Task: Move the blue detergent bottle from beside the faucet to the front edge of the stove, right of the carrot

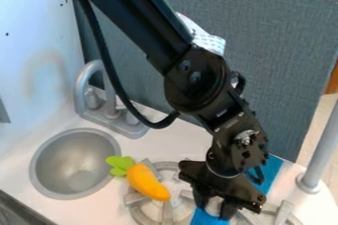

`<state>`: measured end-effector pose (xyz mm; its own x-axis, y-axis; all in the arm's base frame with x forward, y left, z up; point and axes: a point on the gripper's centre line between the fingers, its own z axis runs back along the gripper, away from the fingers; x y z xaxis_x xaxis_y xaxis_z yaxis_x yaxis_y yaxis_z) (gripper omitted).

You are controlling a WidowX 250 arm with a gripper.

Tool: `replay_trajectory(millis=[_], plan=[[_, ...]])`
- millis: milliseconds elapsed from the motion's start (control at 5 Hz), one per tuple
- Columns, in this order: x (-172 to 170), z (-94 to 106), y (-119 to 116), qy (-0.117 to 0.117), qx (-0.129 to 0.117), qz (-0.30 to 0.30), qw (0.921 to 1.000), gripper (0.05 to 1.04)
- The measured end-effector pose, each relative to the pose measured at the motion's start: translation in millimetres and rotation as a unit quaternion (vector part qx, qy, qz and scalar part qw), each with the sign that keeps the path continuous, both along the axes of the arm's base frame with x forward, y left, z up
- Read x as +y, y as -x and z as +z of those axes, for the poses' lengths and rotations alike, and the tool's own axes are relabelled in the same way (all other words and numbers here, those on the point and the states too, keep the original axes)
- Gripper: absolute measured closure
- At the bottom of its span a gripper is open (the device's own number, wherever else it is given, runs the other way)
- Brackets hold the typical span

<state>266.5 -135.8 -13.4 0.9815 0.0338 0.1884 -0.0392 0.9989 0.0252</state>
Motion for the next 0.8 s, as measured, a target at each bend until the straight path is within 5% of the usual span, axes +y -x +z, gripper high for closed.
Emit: replay_trajectory(millis=[400, 800], plan=[[4.7, -2.9, 2.1, -0.007, -0.006, -0.006, 0.9999, 0.525], [16.3, -13.4, 15.9, -0.025, 0.005, 0.002, 0.9997, 0.077]])
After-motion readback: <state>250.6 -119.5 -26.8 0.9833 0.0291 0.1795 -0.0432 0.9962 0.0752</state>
